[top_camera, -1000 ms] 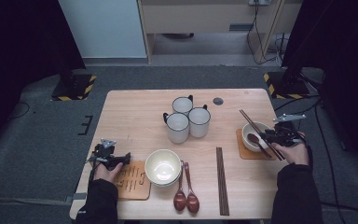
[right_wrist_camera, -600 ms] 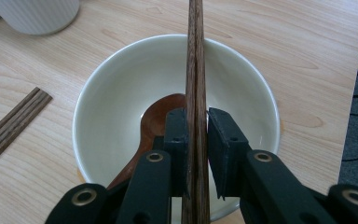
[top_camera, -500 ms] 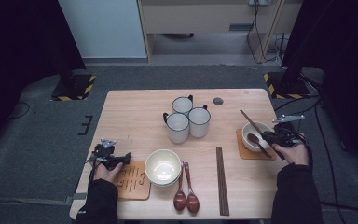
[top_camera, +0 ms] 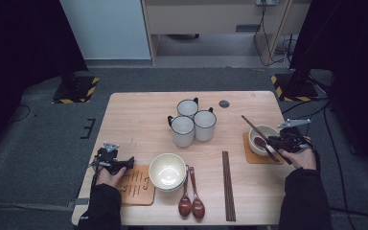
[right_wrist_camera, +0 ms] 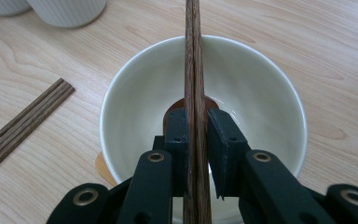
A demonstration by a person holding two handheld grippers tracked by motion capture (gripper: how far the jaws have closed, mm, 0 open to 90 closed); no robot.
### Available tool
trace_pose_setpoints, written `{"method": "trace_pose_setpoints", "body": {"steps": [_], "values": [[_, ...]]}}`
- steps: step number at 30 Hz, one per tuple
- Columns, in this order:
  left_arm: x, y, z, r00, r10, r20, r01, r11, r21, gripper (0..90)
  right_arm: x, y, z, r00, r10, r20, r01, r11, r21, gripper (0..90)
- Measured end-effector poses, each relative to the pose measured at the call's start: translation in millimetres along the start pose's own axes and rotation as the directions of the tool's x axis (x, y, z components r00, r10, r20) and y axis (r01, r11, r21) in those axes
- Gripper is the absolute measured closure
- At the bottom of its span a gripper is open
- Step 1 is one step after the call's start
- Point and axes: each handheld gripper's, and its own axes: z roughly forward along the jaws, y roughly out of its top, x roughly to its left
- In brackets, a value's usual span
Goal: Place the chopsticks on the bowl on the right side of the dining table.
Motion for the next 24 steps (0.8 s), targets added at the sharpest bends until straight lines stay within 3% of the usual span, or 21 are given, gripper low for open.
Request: {"method": "trace_pose_setpoints", "body": {"steps": [13,16,24], "values": [[0.0,0.0,0.0,1.0000,0.000,0.000,0.000,1.0000,0.000,0.0,0.7,0.6,0.5,0.9999,0.003,0.016,-0.003,1.000,-0.003,72.2],[0.0,0.0,0.0,1.0000,0.000,0.000,0.000,1.0000,0.000,0.0,0.9,2.2,-2.8,0.9996,0.021,0.017,-0.021,1.000,-0.013,68.7],[0.0,0.0,0.0,1.0000,0.000,0.000,0.000,1.0000,0.000,0.0,3.0,4.8,-18.9,0.9973,0.058,0.045,-0.055,0.996,-0.066,71.2]]}}
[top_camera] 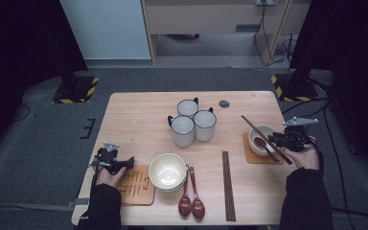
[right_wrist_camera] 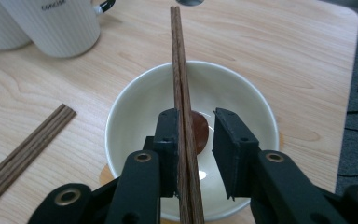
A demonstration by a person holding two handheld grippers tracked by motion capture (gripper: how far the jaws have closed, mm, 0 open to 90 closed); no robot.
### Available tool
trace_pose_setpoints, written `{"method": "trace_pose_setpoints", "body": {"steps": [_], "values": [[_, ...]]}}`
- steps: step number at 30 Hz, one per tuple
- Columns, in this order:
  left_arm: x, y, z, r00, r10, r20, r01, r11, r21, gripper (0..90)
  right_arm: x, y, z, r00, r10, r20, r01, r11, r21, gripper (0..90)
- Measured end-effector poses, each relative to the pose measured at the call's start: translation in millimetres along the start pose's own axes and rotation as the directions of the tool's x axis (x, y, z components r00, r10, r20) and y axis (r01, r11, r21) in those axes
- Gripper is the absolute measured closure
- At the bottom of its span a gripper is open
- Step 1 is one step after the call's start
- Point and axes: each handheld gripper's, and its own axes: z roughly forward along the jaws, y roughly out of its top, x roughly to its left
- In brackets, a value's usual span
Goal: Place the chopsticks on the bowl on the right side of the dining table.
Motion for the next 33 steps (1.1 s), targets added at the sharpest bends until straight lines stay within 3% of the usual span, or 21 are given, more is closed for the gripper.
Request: {"method": "trace_pose_setpoints", "body": {"steps": [3,5,16,25,33], "values": [[0.0,0.0,0.0,1.0000,0.000,0.000,0.000,1.0000,0.000,0.0,1.4,-0.2,-4.3,0.9999,0.009,0.014,-0.009,1.000,-0.009,72.7],[0.0,0.0,0.0,1.0000,0.000,0.000,0.000,1.0000,0.000,0.0,3.6,-1.5,-11.6,0.9989,0.040,0.024,-0.039,0.999,-0.026,75.3],[0.0,0.0,0.0,1.0000,0.000,0.000,0.000,1.0000,0.000,0.0,16.5,-11.3,-26.7,0.9911,0.070,0.113,-0.064,0.996,-0.057,77.9],[0.0,0.0,0.0,1.0000,0.000,0.000,0.000,1.0000,0.000,0.0,22.3,-25.1,-41.3,0.9849,0.113,0.131,-0.103,0.991,-0.082,79.4],[0.1,0.0,0.0,1.0000,0.000,0.001,0.000,1.0000,0.000,0.0,29.8,-41.9,-45.6,0.9812,0.139,0.134,-0.131,0.989,-0.065,80.2]]}}
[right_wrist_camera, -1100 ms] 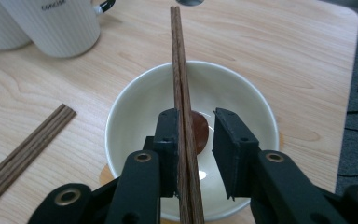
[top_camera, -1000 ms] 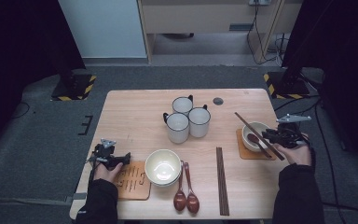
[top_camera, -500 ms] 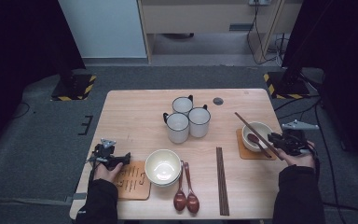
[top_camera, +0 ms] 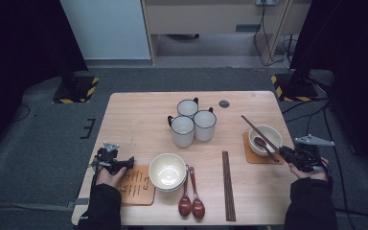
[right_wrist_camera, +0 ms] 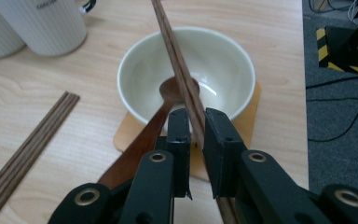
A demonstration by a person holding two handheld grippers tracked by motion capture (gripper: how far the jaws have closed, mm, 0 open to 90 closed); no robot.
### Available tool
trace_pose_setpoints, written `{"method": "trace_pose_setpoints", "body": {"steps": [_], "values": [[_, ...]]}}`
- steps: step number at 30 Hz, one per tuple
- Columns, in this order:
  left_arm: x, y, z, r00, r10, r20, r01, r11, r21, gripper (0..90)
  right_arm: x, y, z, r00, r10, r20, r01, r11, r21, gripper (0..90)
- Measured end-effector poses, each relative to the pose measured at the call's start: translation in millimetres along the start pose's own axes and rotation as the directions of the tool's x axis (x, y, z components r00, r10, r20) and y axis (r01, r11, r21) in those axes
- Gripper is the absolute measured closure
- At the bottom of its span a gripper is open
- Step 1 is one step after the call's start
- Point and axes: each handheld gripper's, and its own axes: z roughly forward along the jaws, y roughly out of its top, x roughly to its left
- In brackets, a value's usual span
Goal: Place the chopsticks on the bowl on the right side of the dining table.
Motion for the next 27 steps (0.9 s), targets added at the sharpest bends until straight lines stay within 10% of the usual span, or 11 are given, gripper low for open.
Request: {"method": "trace_pose_setpoints", "body": {"steps": [27], "values": [[-0.1,0.0,0.0,1.0000,0.000,0.000,0.000,1.0000,0.000,0.0,-0.1,-26.1,-0.3,0.9993,0.036,0.011,-0.037,0.998,0.053,80.0]]}}
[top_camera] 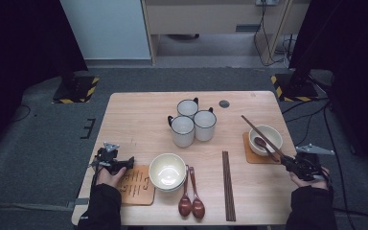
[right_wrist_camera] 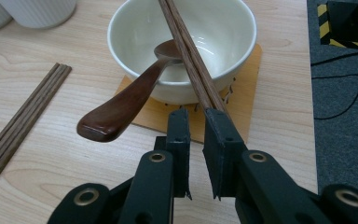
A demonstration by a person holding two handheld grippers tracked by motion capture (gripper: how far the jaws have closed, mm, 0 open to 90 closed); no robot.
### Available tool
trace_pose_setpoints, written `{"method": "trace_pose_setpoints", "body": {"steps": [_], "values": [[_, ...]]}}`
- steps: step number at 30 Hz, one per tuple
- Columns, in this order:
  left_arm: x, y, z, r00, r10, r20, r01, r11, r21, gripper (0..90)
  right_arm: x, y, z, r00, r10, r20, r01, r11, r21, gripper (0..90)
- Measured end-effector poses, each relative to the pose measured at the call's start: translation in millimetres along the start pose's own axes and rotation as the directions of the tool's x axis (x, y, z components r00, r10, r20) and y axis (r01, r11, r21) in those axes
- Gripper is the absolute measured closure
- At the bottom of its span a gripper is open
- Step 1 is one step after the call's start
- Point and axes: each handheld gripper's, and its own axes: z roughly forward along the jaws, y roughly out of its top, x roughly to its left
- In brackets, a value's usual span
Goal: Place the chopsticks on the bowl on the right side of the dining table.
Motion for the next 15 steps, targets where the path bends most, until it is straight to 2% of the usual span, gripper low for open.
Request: {"method": "trace_pose_setpoints", "body": {"steps": [8,15], "values": [[0.0,0.0,0.0,1.0000,0.000,0.000,0.000,1.0000,0.000,0.0,-3.3,-1.5,2.2,0.9999,0.013,0.012,-0.013,1.000,0.005,80.0],[0.0,0.0,0.0,1.0000,0.000,0.000,0.000,1.0000,0.000,0.0,-7.6,-3.3,2.7,0.9984,0.048,0.029,-0.049,0.999,0.004,80.0]]}}
